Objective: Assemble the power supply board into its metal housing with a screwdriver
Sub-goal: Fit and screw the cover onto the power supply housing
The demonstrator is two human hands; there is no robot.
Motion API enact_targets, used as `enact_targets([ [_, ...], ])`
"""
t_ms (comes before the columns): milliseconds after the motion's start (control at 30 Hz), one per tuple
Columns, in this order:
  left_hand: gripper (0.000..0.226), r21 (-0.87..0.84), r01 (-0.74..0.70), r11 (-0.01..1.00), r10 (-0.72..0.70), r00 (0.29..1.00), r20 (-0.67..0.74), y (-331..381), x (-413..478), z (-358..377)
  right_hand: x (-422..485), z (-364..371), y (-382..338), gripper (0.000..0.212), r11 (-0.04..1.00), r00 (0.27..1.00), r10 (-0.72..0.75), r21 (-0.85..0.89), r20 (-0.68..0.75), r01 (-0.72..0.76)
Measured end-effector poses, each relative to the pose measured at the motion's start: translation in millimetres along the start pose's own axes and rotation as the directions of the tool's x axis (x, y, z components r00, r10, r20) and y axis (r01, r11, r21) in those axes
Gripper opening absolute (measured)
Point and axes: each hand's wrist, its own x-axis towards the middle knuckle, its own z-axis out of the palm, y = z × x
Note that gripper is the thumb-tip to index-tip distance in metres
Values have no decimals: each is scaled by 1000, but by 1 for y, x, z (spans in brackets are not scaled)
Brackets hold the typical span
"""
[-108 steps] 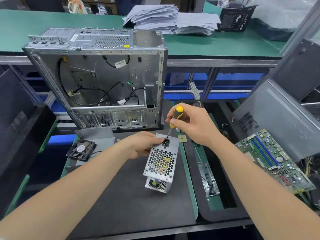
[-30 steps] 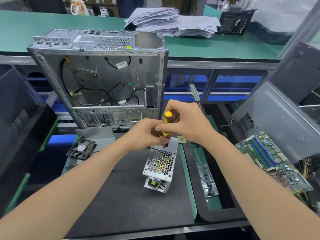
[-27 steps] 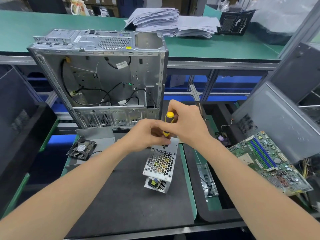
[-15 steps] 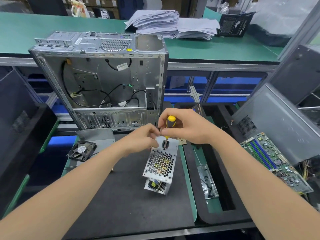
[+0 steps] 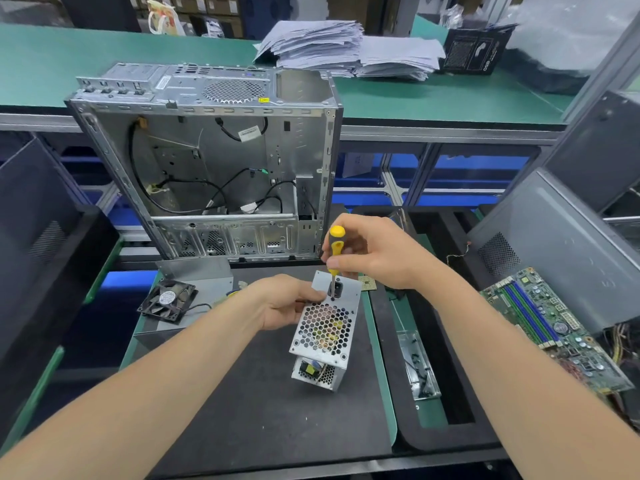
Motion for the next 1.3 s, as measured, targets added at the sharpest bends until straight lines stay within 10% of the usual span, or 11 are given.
enact_targets([
  [300,12,44,-11,999,12,1000,-9,-2,2,1,-1,37,-2,33,981,899,-31,-187,-436,-57],
  [533,19,87,-76,993,76,997,7,-7,2,1,-3,28,-2,23,990,935,-5,-132,-354,-44],
  [833,11,124,-75,989,77,997,-14,-5,5,1,-7,-30,-20,15,972,987,-119,-191,110,139],
  [1300,12,110,-66,992,69,997,-29,-4,4,1,7,1,-28,45,763,962,-163,-647,-221,-19],
])
